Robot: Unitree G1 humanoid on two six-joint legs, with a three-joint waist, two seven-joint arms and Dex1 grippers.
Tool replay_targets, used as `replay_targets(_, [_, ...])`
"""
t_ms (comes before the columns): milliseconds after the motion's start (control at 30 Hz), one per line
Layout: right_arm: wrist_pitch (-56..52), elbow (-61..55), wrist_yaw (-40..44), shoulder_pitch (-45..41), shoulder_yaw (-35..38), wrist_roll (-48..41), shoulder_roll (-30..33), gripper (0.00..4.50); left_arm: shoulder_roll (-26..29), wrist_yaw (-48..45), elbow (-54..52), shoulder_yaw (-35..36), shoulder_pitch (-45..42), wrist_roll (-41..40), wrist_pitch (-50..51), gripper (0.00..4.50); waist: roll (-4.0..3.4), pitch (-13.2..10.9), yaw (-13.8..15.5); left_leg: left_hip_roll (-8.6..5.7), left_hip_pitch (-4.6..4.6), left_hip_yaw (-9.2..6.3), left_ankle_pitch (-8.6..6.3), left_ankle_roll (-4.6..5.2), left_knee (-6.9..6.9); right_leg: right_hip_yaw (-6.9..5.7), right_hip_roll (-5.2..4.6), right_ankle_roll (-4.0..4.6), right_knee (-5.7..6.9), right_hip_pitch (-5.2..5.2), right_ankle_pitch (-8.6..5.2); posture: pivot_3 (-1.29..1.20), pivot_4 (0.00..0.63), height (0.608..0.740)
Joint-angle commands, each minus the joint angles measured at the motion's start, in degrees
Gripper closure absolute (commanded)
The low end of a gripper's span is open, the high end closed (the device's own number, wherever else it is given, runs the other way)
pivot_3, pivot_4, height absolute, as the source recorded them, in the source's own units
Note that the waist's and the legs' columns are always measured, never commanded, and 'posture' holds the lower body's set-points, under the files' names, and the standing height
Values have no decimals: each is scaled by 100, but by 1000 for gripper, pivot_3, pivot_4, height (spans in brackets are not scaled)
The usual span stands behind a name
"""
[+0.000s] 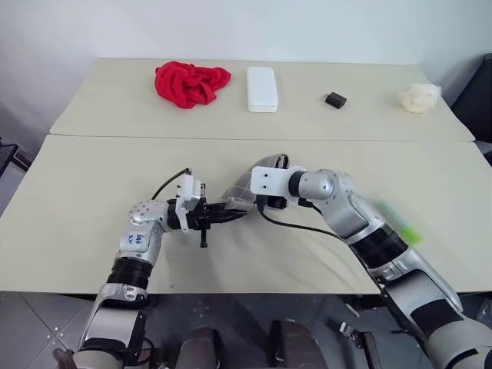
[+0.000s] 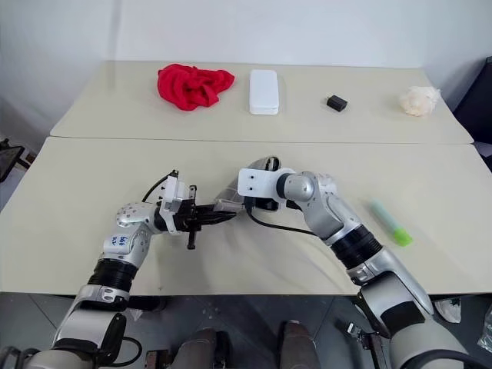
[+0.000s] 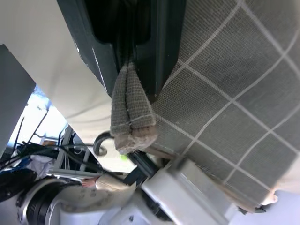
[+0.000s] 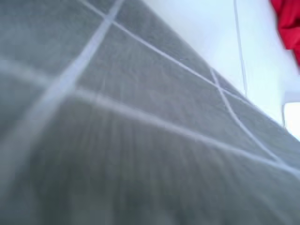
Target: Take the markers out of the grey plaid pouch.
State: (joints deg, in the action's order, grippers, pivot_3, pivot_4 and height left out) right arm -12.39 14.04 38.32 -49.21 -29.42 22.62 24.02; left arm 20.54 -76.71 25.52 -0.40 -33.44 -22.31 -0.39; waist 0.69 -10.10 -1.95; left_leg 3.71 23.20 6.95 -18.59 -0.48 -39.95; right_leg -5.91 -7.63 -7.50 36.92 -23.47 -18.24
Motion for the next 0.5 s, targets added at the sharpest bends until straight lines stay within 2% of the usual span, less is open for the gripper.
replay_targets(33, [387, 663, -595, -31, 120, 271, -30, 69, -49, -272, -460, -61, 56, -265, 80, 4500, 0, 0, 1, 0, 0, 0, 0, 0, 0, 0, 0, 0, 0, 0, 0, 0, 150, 740])
replay_targets(267, [1153, 1250, -400, 73, 223, -47, -168, 69, -10, -293, -593, -12, 90, -285, 264, 4500, -1, 1, -1, 0, -2, 0, 0, 0, 0, 0, 0, 0, 0, 2, 0, 0, 150, 740])
replay_targets(300, [1264, 1332, -415, 50, 246, -62, -176, 445, -4, -296, -598, -5, 86, -283, 277, 4500, -1, 1, -1, 1, -2, -1, 0, 0, 0, 1, 0, 0, 0, 2, 0, 0, 150, 740])
replay_targets(333, [1349, 1405, -428, 25, 260, -61, -180, 580, 0, -294, -605, 1, 82, -285, 292, 4500, -1, 1, -1, 0, -3, -1, 0, 0, 0, 1, 0, 0, 0, 2, 0, 0, 150, 740])
replay_targets(400, [1477, 1506, -433, -7, 282, -46, -194, 1273, 10, -296, -625, 7, 82, -285, 318, 4500, -1, 1, 0, 0, -2, 0, 0, 0, 0, 1, 0, 0, 0, 2, 0, 0, 150, 740])
replay_targets(500, [1647, 1571, -453, -16, 319, -24, -199, 2020, 24, -301, -651, 12, 82, -288, 349, 4500, -1, 1, 0, 0, -2, 0, 0, 0, 0, 2, -1, 0, 0, 2, 0, 0, 150, 740])
